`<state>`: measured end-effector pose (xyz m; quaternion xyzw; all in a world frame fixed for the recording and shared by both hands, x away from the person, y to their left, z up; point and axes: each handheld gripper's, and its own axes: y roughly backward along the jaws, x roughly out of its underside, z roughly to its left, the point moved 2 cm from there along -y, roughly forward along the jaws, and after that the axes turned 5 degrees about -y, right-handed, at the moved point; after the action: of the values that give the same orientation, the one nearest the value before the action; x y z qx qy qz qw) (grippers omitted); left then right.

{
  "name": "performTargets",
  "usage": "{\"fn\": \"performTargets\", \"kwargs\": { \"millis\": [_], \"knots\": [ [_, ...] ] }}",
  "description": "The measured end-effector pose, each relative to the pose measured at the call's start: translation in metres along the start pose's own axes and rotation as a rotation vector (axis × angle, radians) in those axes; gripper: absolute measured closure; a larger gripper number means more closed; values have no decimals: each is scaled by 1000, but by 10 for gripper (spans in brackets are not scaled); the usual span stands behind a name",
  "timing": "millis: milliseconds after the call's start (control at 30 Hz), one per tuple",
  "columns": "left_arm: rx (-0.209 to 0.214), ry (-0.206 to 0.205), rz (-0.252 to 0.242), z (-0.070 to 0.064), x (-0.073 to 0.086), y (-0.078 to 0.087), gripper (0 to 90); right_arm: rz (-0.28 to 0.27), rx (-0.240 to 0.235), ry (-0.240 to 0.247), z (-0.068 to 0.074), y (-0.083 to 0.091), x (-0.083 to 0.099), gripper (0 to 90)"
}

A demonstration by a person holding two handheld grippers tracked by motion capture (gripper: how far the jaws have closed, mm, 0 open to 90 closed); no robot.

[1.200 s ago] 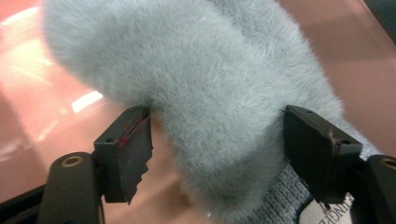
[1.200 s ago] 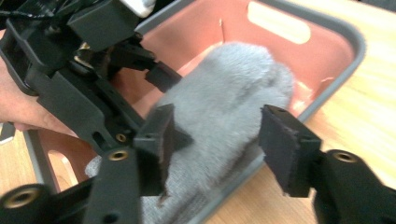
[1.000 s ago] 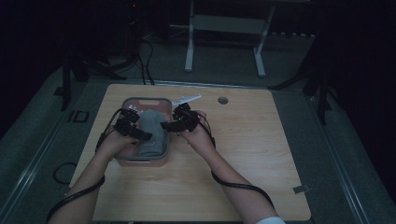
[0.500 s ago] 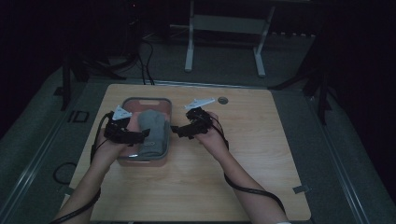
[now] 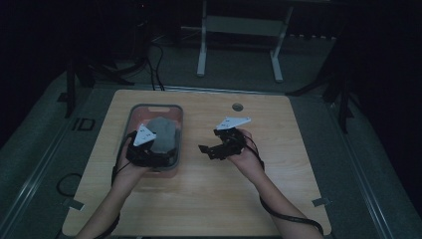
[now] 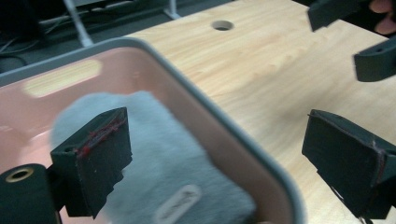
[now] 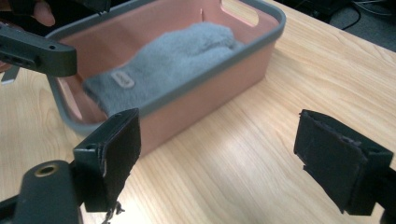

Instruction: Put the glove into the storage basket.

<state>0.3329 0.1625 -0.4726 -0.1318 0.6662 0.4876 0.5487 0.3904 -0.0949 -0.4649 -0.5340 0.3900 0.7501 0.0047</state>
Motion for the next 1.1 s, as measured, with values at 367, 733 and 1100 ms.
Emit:
{"fn": "performTargets", "kwargs": {
  "millis": [367, 733, 1100],
  "knots": [
    [128, -58, -31, -53, -6, -19, 84, 1, 6, -23, -14, 28, 35, 146],
    [202, -111, -37, -92, 3, -40, 84, 5, 32, -27, -32, 54, 76, 146],
    [267, -136, -1, -117, 20, -60, 84, -4, 36, -54, -42, 73, 115, 137]
  ]
}}
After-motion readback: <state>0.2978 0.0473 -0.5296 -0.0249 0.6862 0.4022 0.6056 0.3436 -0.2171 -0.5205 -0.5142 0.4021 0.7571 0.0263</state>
